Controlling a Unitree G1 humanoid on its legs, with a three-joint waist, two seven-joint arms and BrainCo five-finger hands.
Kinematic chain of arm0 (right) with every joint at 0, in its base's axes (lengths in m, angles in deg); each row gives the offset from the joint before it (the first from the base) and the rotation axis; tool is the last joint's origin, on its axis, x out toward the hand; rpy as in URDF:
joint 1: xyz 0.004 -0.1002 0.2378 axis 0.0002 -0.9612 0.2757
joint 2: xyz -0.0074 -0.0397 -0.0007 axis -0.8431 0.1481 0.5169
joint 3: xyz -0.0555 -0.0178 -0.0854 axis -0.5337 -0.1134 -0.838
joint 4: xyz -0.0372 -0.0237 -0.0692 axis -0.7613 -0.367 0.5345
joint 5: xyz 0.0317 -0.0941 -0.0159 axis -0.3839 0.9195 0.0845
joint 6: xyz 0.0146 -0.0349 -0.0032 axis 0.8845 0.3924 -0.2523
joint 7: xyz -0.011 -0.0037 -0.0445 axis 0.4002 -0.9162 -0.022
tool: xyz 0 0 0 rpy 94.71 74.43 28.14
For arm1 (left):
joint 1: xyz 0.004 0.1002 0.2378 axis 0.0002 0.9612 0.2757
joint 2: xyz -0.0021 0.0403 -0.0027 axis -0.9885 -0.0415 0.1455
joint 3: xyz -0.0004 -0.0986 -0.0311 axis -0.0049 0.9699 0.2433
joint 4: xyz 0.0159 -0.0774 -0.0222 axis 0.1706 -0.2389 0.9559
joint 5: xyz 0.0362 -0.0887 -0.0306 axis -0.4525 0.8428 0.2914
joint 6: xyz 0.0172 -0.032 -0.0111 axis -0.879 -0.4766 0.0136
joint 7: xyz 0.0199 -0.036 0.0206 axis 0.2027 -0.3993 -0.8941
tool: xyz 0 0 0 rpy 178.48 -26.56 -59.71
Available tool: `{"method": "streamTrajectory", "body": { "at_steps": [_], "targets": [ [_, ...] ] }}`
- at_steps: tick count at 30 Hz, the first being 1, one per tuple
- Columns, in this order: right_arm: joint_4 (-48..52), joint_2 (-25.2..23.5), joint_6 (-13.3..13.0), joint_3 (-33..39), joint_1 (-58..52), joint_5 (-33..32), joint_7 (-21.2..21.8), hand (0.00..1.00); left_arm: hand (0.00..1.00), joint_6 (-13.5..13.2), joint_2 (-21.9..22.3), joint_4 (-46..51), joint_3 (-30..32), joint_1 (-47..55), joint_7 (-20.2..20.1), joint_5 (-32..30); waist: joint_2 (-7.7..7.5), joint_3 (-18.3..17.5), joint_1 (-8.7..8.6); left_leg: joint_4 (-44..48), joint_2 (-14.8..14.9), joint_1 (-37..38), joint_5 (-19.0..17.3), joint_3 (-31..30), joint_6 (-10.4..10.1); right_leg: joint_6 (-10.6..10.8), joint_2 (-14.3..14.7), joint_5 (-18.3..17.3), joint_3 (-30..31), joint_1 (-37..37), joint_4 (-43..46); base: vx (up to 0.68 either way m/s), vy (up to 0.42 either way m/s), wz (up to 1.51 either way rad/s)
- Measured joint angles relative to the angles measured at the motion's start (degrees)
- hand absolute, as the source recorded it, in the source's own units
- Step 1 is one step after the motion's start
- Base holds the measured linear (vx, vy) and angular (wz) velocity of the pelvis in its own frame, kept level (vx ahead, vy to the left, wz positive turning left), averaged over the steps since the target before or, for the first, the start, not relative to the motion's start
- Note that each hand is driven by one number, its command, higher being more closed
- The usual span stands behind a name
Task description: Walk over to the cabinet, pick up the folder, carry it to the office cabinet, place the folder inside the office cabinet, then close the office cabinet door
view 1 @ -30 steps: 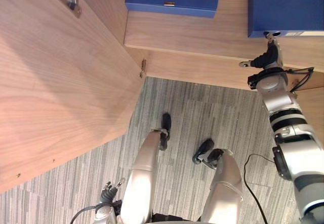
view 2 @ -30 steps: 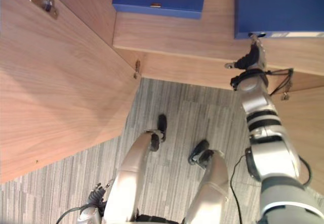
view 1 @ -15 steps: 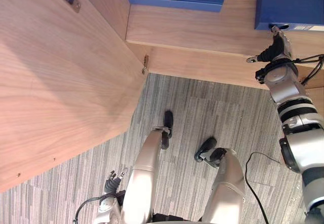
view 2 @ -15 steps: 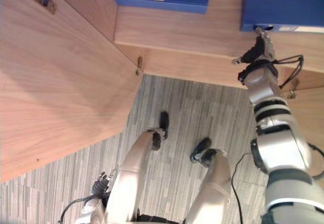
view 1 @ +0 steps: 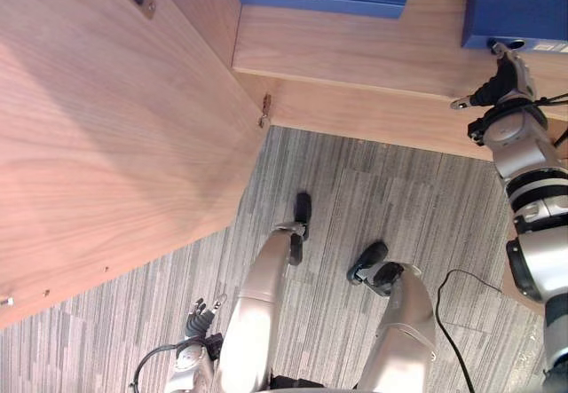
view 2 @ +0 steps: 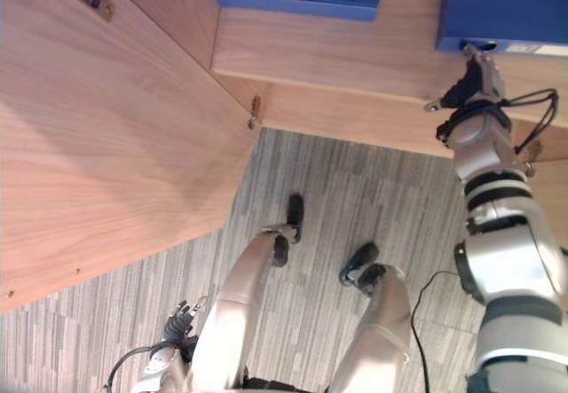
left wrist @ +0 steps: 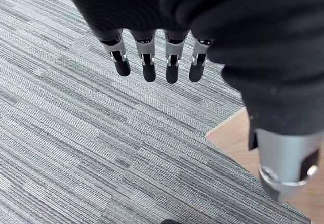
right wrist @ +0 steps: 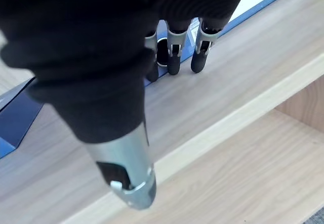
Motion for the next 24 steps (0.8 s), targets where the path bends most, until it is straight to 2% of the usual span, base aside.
{"method": "streamTrajectory", "body": {
  "at_steps": [9, 17, 24],
  "targets": [
    [-1.89, 5.92, 0.05, -4.47, 6.89, -2.18, 0.23, 0.00, 0.00, -0.03, 0.17, 2.84, -0.29, -1.08, -0.01, 0.00, 0.60, -0.34, 1.55, -1.85, -0.08, -2.83, 1.99, -0.17, -0.11, -0.58, -0.02, 0.41, -0.30, -3.61, 0.29, 0.00, -0.077, 0.02],
    [-2.22, 6.19, 0.16, -4.44, 8.41, -2.37, 0.40, 0.00, 0.00, -0.05, 0.22, 2.86, -0.34, -1.19, -0.02, 0.00, 1.15, -0.65, 1.84, -2.50, -0.13, -2.80, 2.26, -0.16, -0.07, -0.79, -0.01, 0.46, -0.33, -3.77, 0.13, 0.03, -0.079, 0.01],
    [-1.29, 6.20, -0.04, -4.09, 8.51, -5.86, -0.37, 0.00, 0.00, -0.29, 0.78, 2.79, -0.27, -2.81, 0.01, 0.00, 1.99, -0.43, 1.93, -2.50, 0.01, -2.70, 2.26, -0.16, -0.07, -0.80, 0.16, 0.46, -0.33, -3.65, 0.02, 0.02, -0.066, -0.01]
  ]
}}
